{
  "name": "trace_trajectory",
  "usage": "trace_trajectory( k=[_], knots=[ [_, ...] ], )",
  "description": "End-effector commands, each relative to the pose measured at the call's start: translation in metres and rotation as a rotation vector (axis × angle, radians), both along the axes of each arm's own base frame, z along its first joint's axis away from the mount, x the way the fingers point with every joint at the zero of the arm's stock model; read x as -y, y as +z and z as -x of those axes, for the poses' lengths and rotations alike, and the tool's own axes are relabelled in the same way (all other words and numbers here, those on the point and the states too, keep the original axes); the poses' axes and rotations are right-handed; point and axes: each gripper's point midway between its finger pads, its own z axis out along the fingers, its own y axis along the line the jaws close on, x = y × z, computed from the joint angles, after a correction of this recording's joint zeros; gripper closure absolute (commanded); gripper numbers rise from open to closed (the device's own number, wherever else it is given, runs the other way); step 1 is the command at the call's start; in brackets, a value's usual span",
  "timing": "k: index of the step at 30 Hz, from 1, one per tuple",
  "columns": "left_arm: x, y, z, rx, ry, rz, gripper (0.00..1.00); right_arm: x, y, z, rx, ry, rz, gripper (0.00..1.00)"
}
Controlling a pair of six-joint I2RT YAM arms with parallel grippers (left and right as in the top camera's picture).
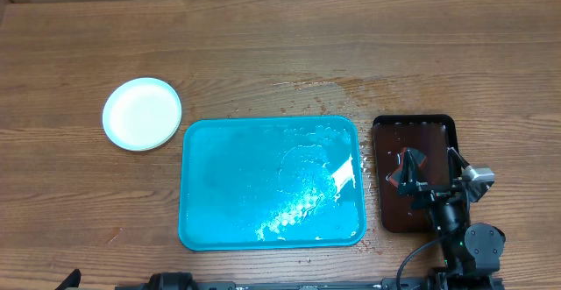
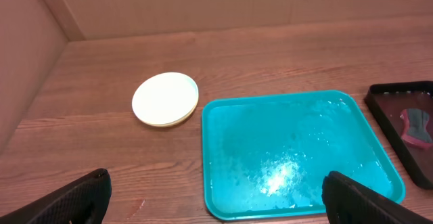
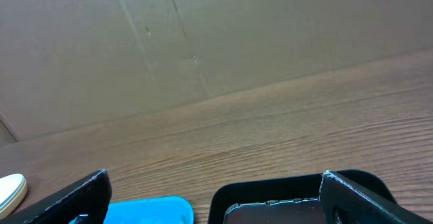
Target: Clean dirty plates on tray and stack at the side
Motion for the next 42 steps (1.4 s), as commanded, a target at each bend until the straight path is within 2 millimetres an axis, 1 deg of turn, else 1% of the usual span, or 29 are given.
trace_trajectory(
  k=[1,11,13,16,18,22,23,24,26,29,31,37,38,39,42],
  knots=[
    [-0.001,0.001,0.000,0.002,-0.004,-0.010,0.00,0.001,-0.002,0.000,0.001,-0.010,-0.004,0.00],
    [-0.001,-0.001,0.001,-0.005,-0.005,-0.010,0.00,0.001,-0.002,0.000,0.001,-0.010,-0.004,0.00],
    [-0.001,0.004,-0.002,0.016,-0.002,-0.014,0.00,0.001,-0.002,0.000,0.001,-0.010,-0.004,0.00],
    [-0.001,0.016,-0.008,0.071,-0.006,-0.025,0.00,0.001,-0.002,0.000,0.001,-0.010,-0.004,0.00],
    [-0.002,0.025,-0.016,0.112,-0.011,-0.038,0.00,0.001,-0.003,0.000,0.001,-0.010,-0.004,0.00],
    [0.000,0.043,-0.042,0.227,-0.028,-0.071,0.00,0.001,-0.002,0.000,0.001,-0.010,-0.004,0.00],
    [0.001,0.047,-0.049,0.264,-0.032,-0.070,0.00,0.001,-0.002,0.000,0.001,-0.010,-0.004,0.00],
    [0.003,0.053,-0.061,0.345,-0.046,-0.067,0.00,0.001,-0.002,0.000,0.001,-0.010,-0.004,0.00],
    [0.007,0.055,-0.072,0.434,-0.063,-0.064,0.00,0.001,-0.002,0.000,0.001,-0.010,-0.004,0.00],
    [0.013,0.049,-0.086,0.561,-0.092,-0.064,0.00,0.001,-0.002,0.000,0.001,-0.010,-0.004,0.00],
    [0.016,0.039,-0.096,0.635,-0.110,-0.069,0.00,0.001,-0.003,0.000,0.000,-0.010,-0.004,0.00],
    [0.025,-0.003,-0.114,0.770,-0.162,-0.081,0.00,0.001,-0.002,0.000,0.001,-0.010,-0.004,0.00],
    [0.027,-0.011,-0.121,0.769,-0.174,-0.080,0.00,0.001,-0.002,0.000,0.001,-0.010,-0.004,0.00],
    [0.030,-0.025,-0.133,0.752,-0.198,-0.061,0.00,0.001,-0.003,0.000,0.000,-0.010,-0.004,0.00],
    [0.030,-0.042,-0.146,0.748,-0.202,-0.034,0.00,0.001,-0.002,0.000,0.001,-0.010,-0.004,0.00]
  ],
)
